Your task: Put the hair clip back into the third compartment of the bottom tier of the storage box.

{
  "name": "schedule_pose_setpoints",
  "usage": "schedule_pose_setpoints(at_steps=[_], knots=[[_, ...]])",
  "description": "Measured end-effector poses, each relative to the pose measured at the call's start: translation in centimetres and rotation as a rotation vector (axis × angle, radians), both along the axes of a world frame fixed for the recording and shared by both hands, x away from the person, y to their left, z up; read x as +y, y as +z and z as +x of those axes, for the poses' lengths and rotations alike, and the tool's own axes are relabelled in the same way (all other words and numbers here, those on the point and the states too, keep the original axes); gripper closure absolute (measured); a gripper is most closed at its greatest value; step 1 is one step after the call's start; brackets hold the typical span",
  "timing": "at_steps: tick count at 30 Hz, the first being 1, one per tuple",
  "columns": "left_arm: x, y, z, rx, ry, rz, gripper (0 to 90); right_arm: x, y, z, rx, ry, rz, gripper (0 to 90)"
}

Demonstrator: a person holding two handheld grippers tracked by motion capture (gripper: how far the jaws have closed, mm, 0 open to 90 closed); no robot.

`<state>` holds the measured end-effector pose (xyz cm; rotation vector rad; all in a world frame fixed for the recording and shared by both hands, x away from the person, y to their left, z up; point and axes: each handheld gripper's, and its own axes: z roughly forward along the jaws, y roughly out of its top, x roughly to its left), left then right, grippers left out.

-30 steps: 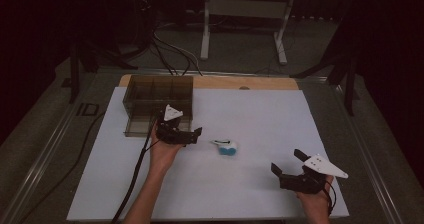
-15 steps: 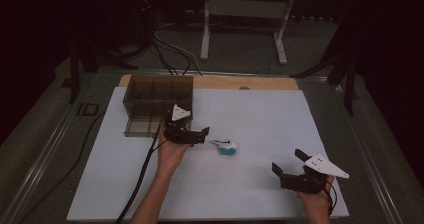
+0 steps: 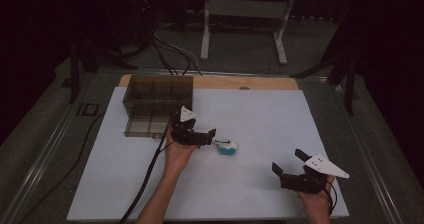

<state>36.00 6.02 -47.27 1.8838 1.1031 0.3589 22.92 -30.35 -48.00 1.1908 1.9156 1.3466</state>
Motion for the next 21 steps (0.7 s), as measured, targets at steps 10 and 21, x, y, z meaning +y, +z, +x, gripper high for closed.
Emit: schedule_pose_setpoints(at_steps=[10,21], knots=[[-1.2,-0.7,0.0,0.019,-0.018,0.004,1.2,-0.1,0.1,-0.1,0.000,-0.002,0.006,1.3],[-2.3,-1.8,-0.2,0.056,-0.056,0.018,1.3,-0.1,0.1,-0.1,0.001,-0.001,0.007,1.3]])
